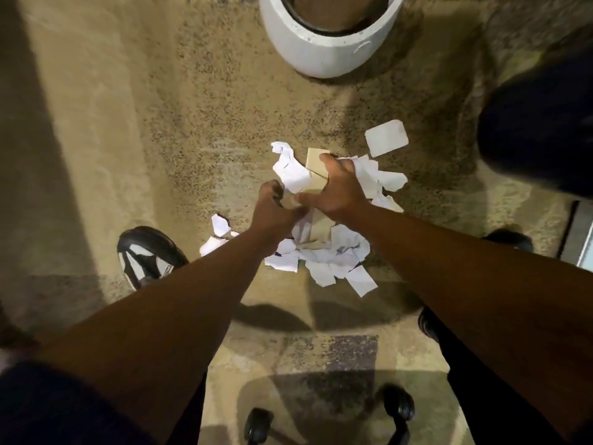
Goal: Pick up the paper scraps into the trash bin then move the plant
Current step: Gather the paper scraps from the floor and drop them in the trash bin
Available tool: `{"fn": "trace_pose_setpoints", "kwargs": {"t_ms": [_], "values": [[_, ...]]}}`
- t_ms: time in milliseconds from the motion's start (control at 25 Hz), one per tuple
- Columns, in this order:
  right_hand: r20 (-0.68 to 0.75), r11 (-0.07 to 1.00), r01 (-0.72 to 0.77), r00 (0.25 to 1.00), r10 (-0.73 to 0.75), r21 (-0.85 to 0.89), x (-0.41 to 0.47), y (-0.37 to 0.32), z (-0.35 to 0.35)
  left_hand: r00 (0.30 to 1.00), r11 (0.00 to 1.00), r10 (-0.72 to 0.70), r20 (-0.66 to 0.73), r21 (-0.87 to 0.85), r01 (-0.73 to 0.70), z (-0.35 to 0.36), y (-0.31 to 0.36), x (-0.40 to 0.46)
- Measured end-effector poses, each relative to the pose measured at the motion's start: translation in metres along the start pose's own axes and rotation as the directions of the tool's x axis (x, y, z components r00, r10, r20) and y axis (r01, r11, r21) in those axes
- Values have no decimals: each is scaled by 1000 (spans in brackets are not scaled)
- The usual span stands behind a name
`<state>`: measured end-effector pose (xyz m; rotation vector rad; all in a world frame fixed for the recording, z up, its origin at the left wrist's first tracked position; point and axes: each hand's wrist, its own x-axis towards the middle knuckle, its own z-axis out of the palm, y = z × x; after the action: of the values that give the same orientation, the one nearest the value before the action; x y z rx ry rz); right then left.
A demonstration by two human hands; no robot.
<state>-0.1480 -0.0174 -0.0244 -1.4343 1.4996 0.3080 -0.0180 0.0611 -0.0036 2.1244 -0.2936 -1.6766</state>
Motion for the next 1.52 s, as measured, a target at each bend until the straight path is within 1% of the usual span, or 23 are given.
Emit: {"fn": "trace_pose_setpoints", "kwargs": {"t_ms": [80,160,240,360,440,480,560,600,640,720,840,880,920,1000,1080,1240,1320,1400,1440,1520], "values": [[-32,999,28,999,-27,32,6,-10,10,999,998,34,-42,-57,-36,5,-1,10],[-51,997,50,998,-47,66,4,-16,15,997,996,46,-58,-69,-50,7,-1,11],[-59,992,50,997,-44,116,-2,-15,15,997,1000,19,-70,-18,-21,2,-4,10],[-80,983,44,996,-30,179,-12,-9,5,999,1000,16,-52,25,-15,-16,-16,9],[-64,978,16,998,-3,206,-14,-5,-4,993,993,-3,-114,121,17,-33,-28,8],[-36,981,4,999,3,192,-14,-3,-8,985,973,-13,-173,224,52,-41,-36,8],[45,995,-12,999,8,97,-10,-2,-12,964,872,-63,-258,456,178,-58,-52,6],[71,1000,-15,997,14,22,-8,-3,-12,957,821,-97,-275,522,233,-64,-60,5],[80,998,-15,997,20,-54,-5,-5,-11,953,791,-118,-278,555,260,-70,-67,2],[58,985,-6,998,16,-175,0,-10,-7,965,736,-76,-249,639,223,-77,-79,-2],[-9,959,67,997,-72,-276,6,-18,0,979,617,43,-200,776,131,-85,-92,-3],[-36,956,74,996,-87,-283,8,-19,2,977,610,79,-199,785,110,-88,-94,-2],[-59,958,66,995,-86,-280,10,-20,3,974,625,112,-196,776,85,-91,-96,-1],[-84,960,47,994,-72,-276,14,-22,7,972,684,148,-183,729,33,-95,-99,0],[-95,952,48,992,-80,-302,19,-27,10,977,727,157,-147,686,-14,-96,-103,1],[-89,943,84,989,-118,-321,24,-40,16,985,745,159,-62,662,-79,-96,-113,-3],[-55,923,114,988,-144,-368,24,-46,21,982,724,183,-37,681,-109,-94,-119,-7],[10,872,186,979,-203,-454,22,-50,26,971,641,236,-34,756,-130,-89,-123,-10],[43,844,223,972,-233,-488,23,-52,28,967,604,249,-48,788,-116,-86,-124,-10],[80,787,271,959,-273,-554,23,-54,30,970,599,227,-85,798,-70,-84,-121,-9]]}}
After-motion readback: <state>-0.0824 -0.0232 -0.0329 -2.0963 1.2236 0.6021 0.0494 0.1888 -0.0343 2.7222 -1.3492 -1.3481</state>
